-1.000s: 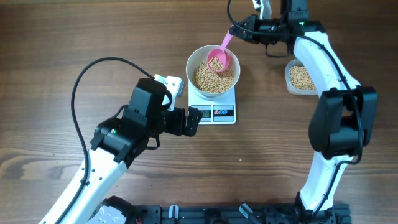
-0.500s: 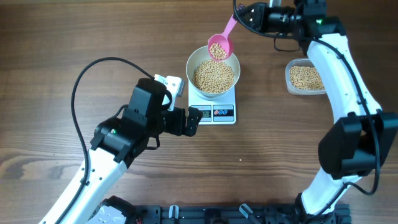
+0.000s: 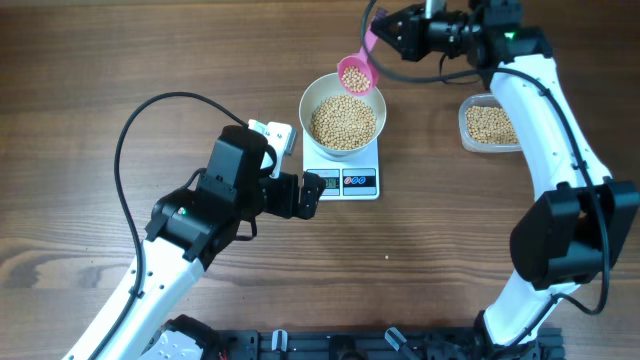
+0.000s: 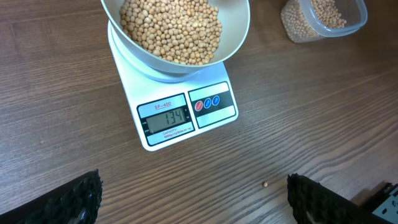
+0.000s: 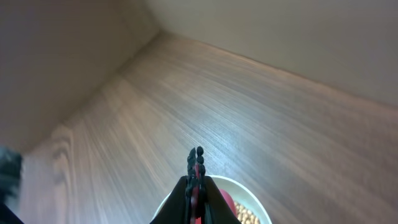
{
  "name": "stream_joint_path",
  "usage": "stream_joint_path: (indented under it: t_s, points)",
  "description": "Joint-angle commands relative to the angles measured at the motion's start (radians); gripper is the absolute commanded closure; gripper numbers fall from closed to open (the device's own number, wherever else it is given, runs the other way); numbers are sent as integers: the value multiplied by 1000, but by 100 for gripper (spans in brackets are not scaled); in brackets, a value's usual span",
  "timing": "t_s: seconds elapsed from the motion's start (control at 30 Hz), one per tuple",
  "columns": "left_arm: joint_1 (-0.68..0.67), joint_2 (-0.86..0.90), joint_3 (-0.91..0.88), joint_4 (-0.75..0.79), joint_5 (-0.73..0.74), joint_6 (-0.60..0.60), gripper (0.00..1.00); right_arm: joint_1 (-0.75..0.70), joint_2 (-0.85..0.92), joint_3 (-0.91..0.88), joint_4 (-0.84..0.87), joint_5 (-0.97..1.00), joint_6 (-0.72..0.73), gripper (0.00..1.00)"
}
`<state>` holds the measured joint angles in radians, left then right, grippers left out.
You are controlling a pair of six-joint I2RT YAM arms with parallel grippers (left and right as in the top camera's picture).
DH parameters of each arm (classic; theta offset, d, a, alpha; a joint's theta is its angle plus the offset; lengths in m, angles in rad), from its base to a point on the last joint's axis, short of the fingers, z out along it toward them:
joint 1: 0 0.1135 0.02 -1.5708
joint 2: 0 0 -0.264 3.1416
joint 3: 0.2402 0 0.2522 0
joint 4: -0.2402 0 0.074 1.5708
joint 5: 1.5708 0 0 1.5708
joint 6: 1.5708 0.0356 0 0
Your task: Scoop item into bowl and weigh 150g on scale
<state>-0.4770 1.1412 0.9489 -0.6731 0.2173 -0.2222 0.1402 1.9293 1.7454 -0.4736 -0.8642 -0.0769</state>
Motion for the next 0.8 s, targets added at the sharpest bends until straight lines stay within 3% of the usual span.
stream_joint_path:
  t_s: [0.0,0.17,0.4,0.77]
  points:
    - [-5,5,0,3,-2,5,0,49,-23,16,0,-25,-197,96]
    - [-5,5,0,3,-2,5,0,99,-23,16,-28,43,-218,96]
    - [-5,5,0,3,-2,5,0,154,-23,16,-111,166,-420,95]
    - [-5,5,0,3,-2,5,0,245,-30,16,-112,440,-589,96]
